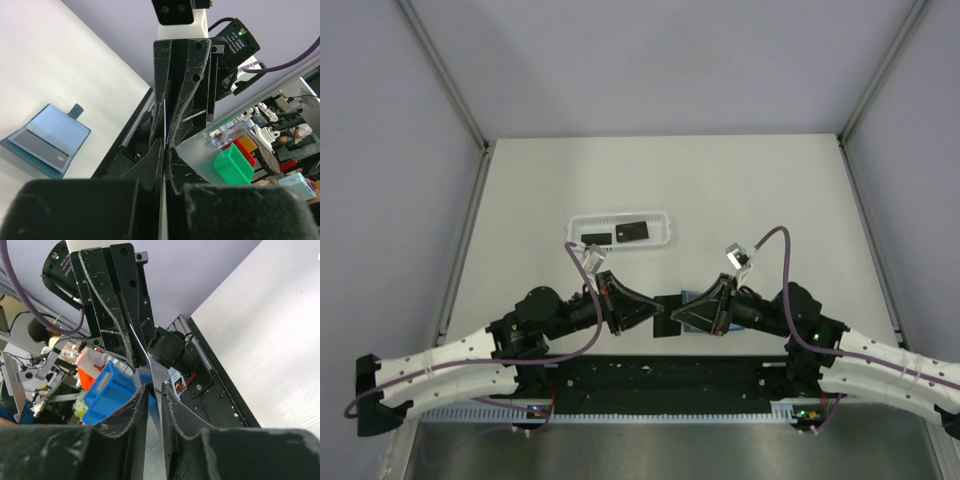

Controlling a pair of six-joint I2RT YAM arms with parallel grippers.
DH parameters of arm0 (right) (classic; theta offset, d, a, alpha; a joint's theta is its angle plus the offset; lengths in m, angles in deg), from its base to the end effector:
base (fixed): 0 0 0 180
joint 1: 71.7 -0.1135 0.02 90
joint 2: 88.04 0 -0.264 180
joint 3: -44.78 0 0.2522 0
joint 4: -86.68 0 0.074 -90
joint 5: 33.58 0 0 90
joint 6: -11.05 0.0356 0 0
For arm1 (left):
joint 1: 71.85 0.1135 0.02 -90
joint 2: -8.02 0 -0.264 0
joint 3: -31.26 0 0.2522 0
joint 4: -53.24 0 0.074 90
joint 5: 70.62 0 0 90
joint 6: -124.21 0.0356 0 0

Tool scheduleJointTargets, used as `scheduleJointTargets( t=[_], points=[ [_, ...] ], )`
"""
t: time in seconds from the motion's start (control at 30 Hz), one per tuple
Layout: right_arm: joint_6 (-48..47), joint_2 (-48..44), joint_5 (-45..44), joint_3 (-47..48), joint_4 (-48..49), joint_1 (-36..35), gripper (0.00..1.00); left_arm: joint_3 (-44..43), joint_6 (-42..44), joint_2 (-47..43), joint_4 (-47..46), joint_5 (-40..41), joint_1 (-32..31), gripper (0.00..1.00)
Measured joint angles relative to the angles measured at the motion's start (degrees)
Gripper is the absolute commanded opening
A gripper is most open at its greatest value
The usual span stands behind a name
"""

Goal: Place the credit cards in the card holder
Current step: Insert the credit card into the card holder.

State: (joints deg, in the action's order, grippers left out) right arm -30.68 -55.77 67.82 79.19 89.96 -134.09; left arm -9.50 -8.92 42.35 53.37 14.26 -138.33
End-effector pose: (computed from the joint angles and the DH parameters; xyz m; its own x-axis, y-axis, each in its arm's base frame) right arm 0.0666 0.1426 0.2742 -0.6872 0.2646 -0.6766 -0.6716 0.1239 0.7305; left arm 0.0615 -0.1493 0.3026 -0.6166 -0.2896 -0.7321 0.7223 0.1619 -0.6724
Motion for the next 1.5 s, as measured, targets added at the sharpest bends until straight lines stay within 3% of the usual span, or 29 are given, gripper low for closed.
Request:
scheduleJointTargets(
  t=[0.07, 0.17, 0.23, 0.33, 0.5, 0.6, 0.73, 0.8, 0.87, 0.93, 1.0, 1.1, 1.3, 1.4, 1.5],
  points=[
    [0.4, 0.5, 0.6, 0.0, 1.0, 0.0, 0.0, 0.0, 0.0, 0.4, -0.2, 0.0, 0.0, 0.24],
    [0.5, 0.1, 0.2, 0.1, 0.4, 0.0, 0.0, 0.0, -0.3, 0.9, -0.1, 0.9, 0.1, 0.72],
    [0.3, -1.1, -2.9, 0.9, -3.9, 0.0, 0.0, 0.0, 0.2, 0.9, 0.5, 1.6, 0.0, 0.83],
    [1.0, -2.8, -13.8, 5.8, -19.5, 0.0, 0.0, 0.0, 0.2, 0.2, 2.2, 4.4, 0.0, 0.84],
    [6.9, -1.7, -33.9, 18.6, -48.5, 0.1, 0.0, -2.5, 1.5, 1.7, 7.0, 9.3, 0.0, 0.73],
    [8.1, 2.3, -39.9, 24.0, -59.8, 0.2, 0.0, -4.9, 2.8, 5.9, 7.8, 10.1, 0.0, 0.67],
    [7.3, 8.3, -44.2, 26.7, -67.5, 0.2, 0.0, -5.8, 4.7, 12.3, 7.7, 10.6, 0.0, 0.64],
    [6.5, 10.1, -46.0, 26.7, -69.4, 0.2, 0.0, -5.8, 5.7, 14.7, 8.1, 11.1, 0.0, 0.67],
    [5.2, 10.6, -47.0, 26.7, -70.4, 0.8, 0.0, -5.9, 6.5, 16.8, 8.2, 12.8, 0.0, 0.87],
    [2.8, 10.7, -45.3, 26.8, -70.3, 4.7, 0.0, -5.9, 7.3, 18.5, 8.2, 15.3, 0.0, 0.92],
    [-0.9, 12.0, -39.1, 27.1, -69.7, 14.1, 0.0, -5.9, 7.3, 20.1, 7.7, 17.0, 0.6, 0.91],
    [-6.3, 15.0, -31.0, 27.2, -68.8, 24.4, 0.0, -6.5, 7.8, 23.1, 7.2, 18.0, 1.7, 0.8],
    [-13.9, 22.9, -19.5, 27.2, -66.8, 26.7, 0.0, -10.6, 10.6, 30.5, 4.5, 16.4, 2.2, 0.27],
    [-15.6, 25.3, -16.9, 27.0, -65.4, 26.8, 0.0, -12.0, 11.8, 33.4, 3.0, 14.8, 2.2, 0.11],
    [-16.3, 25.6, -16.4, 26.6, -64.5, 26.9, 0.0, -12.2, 11.8, 35.4, 2.9, 13.6, 2.2, 0.07]
  ],
)
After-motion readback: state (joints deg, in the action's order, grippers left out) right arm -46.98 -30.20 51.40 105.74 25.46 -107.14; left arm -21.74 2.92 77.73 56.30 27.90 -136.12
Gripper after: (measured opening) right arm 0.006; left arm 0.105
